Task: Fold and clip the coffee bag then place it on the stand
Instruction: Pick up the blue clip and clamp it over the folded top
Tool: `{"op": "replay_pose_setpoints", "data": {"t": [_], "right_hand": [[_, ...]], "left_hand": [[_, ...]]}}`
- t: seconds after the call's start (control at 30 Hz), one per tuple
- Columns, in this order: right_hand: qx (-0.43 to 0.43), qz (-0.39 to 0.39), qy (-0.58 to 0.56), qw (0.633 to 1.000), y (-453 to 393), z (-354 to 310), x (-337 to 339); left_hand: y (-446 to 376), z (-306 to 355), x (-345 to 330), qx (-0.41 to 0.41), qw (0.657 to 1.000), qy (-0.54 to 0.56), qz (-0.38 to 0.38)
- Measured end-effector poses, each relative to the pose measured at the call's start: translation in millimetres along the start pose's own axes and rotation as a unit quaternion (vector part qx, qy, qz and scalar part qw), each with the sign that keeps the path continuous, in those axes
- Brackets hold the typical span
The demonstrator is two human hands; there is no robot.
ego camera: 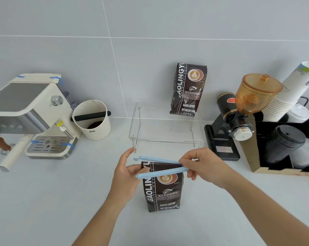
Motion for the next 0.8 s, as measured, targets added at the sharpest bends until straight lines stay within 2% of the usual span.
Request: {"op": "replay_pose_setpoints", "data": {"t": [0.17, 0.4, 0.53, 0.6, 0.7, 0.8], "right_hand": [[0.006, -0.031, 0.010, 0.999, -5.7, -4.0, -5.9], [0.024, -0.068, -0.001, 0.997, -11.5, -7.1, -7.9], [0.018, -0.129, -0.052, 0.990, -5.9, -3.4, -10.9], [0.021, -0.147, -0.034, 0.988, -1.4, -1.4, -11.6], [0.050, -0.120, 0.023, 0.991, 2.0, -1.7, -10.8], [0.066, -0.069, 0.033, 0.995, 1.2, -2.6, -8.8]], "left_hand": [[-1.8, -4.1, 1.7, 0.023, 0.999, 0.034, -0.020], [-4.2, -2.5, 3.4, 0.019, 1.000, 0.022, -0.010], [-2.7, -0.5, 2.0, 0.007, 1.000, 0.009, -0.014], [-3.0, -0.6, 0.7, 0.003, 1.000, 0.011, -0.017], [-4.2, -1.8, -0.7, 0.001, 1.000, 0.019, -0.020], [-6.0, -3.2, -0.4, 0.001, 0.999, 0.023, -0.023]]}}
Point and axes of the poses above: each hand's wrist, its own y-axis away from the middle knuckle, its own x-axis out of the back of the hand, z = x × y, the point moved 9 cm from there along -y, towards the middle knuckle, and after that the axes turned 14 degrees about y, right-handed, at the moved point
